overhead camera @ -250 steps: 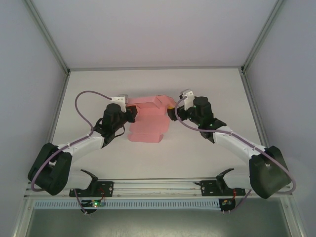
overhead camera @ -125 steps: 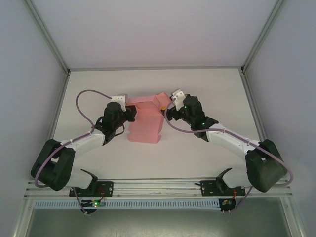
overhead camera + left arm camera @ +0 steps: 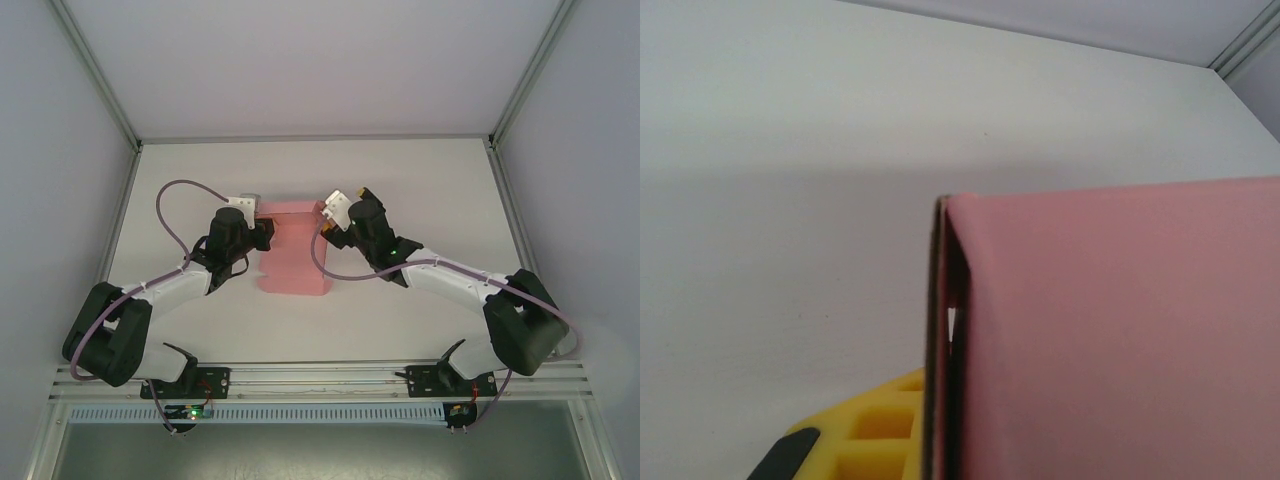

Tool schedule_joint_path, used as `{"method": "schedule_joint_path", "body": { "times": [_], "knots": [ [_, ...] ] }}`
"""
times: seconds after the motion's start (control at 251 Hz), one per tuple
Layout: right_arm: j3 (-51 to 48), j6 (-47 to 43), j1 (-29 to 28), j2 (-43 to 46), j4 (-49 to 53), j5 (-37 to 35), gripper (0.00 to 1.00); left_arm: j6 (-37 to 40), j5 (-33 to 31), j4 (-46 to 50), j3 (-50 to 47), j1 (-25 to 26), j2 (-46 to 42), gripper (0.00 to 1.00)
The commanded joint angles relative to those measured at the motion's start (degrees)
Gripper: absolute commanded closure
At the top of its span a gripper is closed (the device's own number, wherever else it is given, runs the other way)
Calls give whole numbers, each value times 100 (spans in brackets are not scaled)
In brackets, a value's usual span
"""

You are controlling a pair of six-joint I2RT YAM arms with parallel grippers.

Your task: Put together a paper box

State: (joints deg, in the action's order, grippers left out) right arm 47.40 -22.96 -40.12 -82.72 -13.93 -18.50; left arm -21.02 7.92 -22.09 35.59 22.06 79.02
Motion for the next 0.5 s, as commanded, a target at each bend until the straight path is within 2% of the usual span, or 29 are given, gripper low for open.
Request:
{"method": "schedule_joint_path", "body": {
  "times": [0.0,0.243,0.387,0.495],
  "knots": [
    [-311,111,-110,250,-988,-388,2,-62,386,-224,72,218,-203,100],
    [-957,730,228,1261,-549,512,2,-272,-125,-144,52,195,-211,100],
    [-1343,1258,821,2155,-29,1839,2,-190,-179,-46,35,181,-278,100],
    [-1694,1500,1217,2837,-38,2299,2,-145,-145,-41,-5,169,-343,100]
  ]
}}
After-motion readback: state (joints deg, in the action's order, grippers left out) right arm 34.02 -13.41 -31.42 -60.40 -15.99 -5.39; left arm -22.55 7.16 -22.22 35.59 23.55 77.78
